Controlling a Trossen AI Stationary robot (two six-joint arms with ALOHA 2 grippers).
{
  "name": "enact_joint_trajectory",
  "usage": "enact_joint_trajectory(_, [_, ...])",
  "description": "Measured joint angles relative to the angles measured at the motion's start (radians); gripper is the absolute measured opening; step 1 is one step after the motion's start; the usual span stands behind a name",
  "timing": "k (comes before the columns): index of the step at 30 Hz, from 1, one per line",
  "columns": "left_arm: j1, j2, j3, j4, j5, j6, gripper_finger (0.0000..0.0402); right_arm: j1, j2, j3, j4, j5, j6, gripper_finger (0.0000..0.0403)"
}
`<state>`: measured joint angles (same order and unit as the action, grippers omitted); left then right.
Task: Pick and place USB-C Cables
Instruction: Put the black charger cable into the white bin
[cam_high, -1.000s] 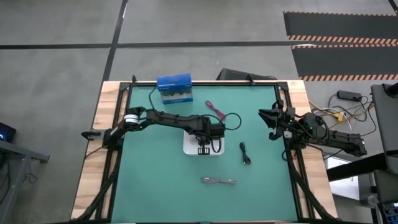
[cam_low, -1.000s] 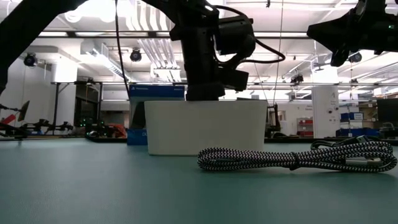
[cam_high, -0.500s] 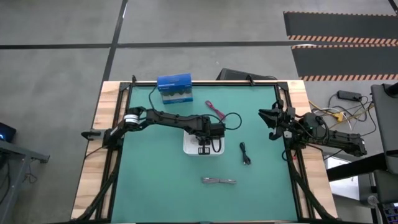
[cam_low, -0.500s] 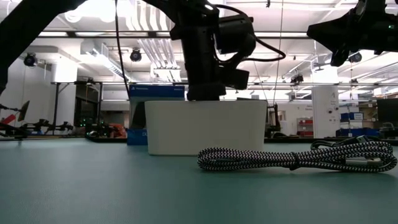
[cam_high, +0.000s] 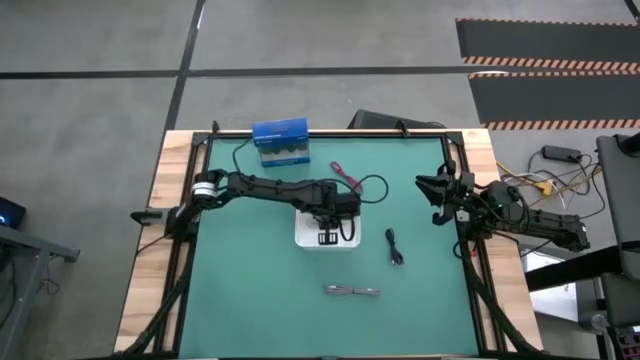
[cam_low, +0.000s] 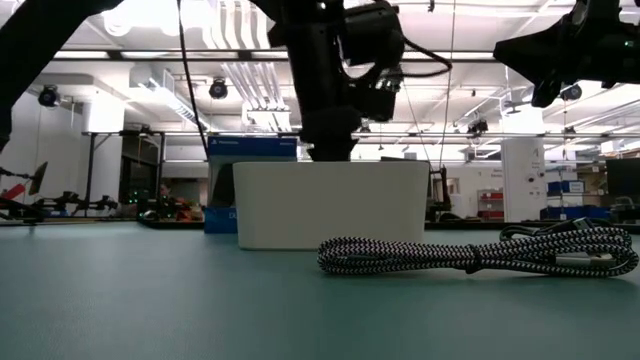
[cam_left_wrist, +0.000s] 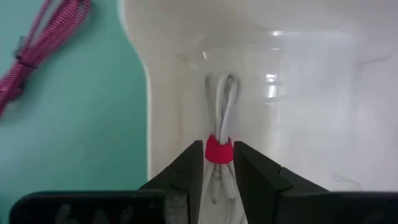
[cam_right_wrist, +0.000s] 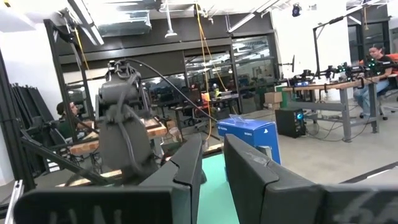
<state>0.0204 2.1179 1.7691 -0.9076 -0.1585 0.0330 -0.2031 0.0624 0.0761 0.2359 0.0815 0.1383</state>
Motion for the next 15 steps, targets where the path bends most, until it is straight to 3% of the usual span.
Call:
enact_joint_trajectory(7, [-0.022, -0.109, -0.017, 0.037, -0.008, -0.032, 0.0073, 0.0, 0.002, 0.0, -0.002, 0.0, 0.007, 0.0059])
enact_joint_trajectory(15, [-0.111, -0.331, -0.225, 0.354, -0.008, 0.003, 0.0073, 0.0, 0.031, 0.0, -0.023, 0.0, 0.046, 0.0059])
